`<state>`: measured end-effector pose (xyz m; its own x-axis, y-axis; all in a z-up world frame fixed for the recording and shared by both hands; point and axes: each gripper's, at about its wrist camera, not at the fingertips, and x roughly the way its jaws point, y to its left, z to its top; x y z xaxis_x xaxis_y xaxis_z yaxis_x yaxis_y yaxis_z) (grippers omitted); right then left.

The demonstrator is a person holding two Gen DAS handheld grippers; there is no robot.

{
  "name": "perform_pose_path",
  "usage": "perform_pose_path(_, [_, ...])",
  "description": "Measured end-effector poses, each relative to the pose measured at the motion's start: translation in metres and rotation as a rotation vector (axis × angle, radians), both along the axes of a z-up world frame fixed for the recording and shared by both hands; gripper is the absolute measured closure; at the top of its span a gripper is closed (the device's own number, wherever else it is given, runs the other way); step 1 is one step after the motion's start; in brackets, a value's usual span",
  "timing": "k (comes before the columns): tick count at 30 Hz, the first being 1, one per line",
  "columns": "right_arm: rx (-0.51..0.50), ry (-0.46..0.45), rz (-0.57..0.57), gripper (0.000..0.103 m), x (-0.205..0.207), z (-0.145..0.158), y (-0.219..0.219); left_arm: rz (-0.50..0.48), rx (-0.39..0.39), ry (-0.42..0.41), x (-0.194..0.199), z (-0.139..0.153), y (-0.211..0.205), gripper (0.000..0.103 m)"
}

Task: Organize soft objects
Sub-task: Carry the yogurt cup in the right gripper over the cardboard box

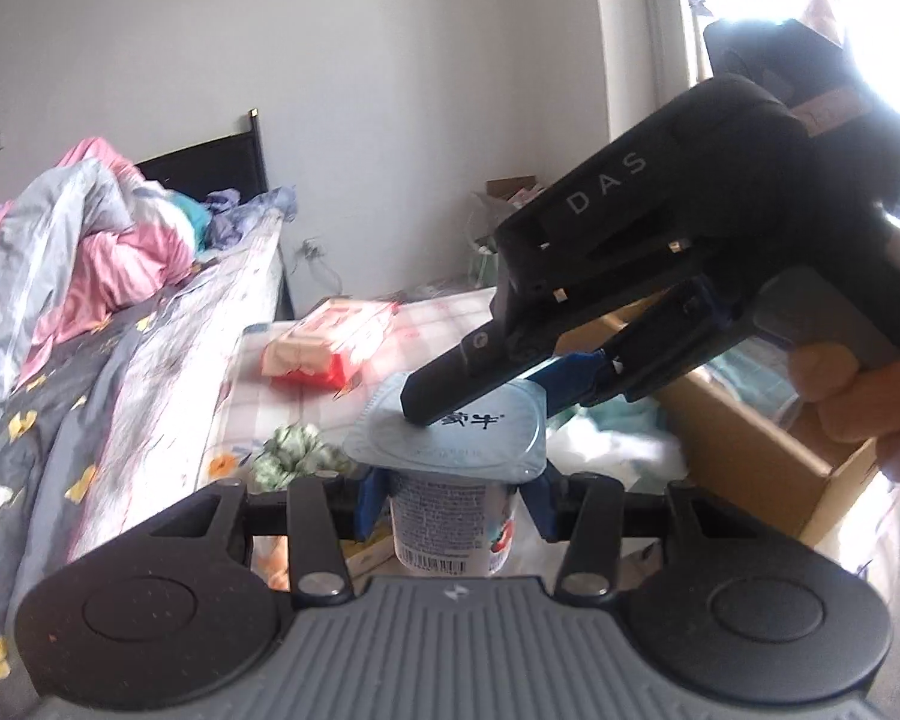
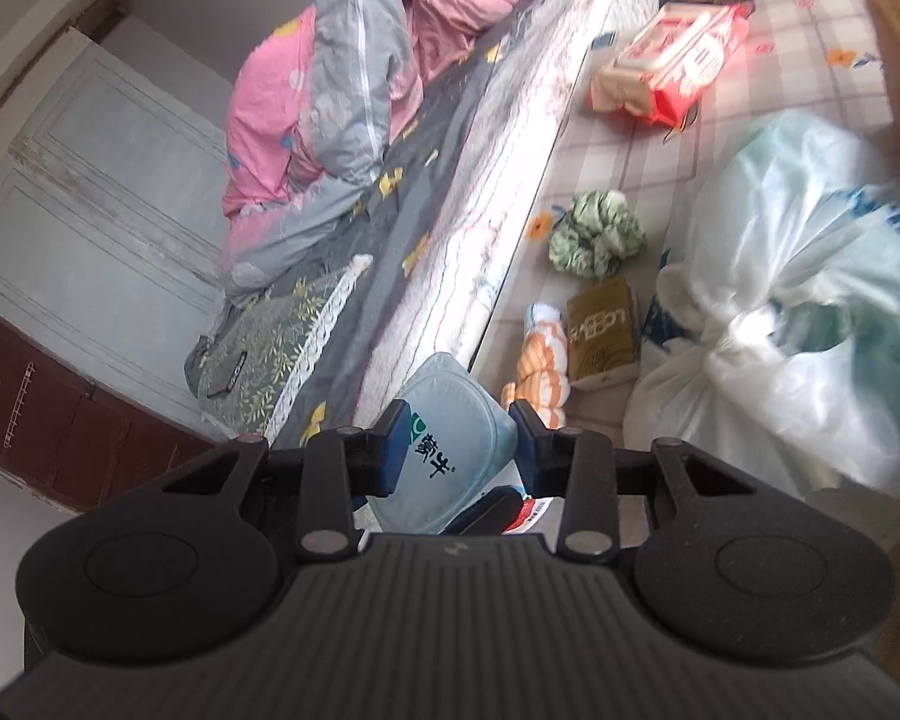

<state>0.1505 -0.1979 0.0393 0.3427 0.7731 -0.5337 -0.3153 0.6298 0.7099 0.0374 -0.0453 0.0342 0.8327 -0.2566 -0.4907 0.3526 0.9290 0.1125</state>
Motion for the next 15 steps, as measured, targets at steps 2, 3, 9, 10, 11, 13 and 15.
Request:
perform_pose_path(2, [0.001, -0.024, -0.050, 0.068, -0.003, 0.014, -0.031, -0.064, -0.006, -0.004, 0.009, 0.010, -0.024, 0.055])
perform_pose_path(3, [-0.002, -0.032, -0.071, 0.068, -0.005, 0.019, -0.044, -0.093, -0.013, 0.001, 0.014, 0.014, -0.036, 0.055])
perform_pose_path(9, [-0.020, -0.018, -0.245, 0.067, -0.016, 0.030, -0.144, -0.285, -0.097, 0.128, 0.053, 0.023, -0.111, 0.055])
perform_pose_path(10, [-0.025, -0.007, -0.274, 0.067, -0.018, 0.028, -0.161, -0.313, -0.100, 0.154, 0.059, 0.020, -0.125, 0.055])
perform_pose_path(11, [-0.028, 0.006, -0.299, 0.067, -0.019, 0.025, -0.176, -0.338, -0.090, 0.171, 0.063, 0.018, -0.138, 0.055])
perform_pose_path(13, [-0.029, 0.036, -0.339, 0.067, -0.020, 0.016, -0.203, -0.382, -0.066, 0.201, 0.072, 0.011, -0.162, 0.054])
perform_pose_path(15, [-0.034, 0.067, -0.366, 0.066, -0.020, 0.006, -0.223, -0.417, -0.049, 0.266, 0.084, 0.001, -0.181, 0.054])
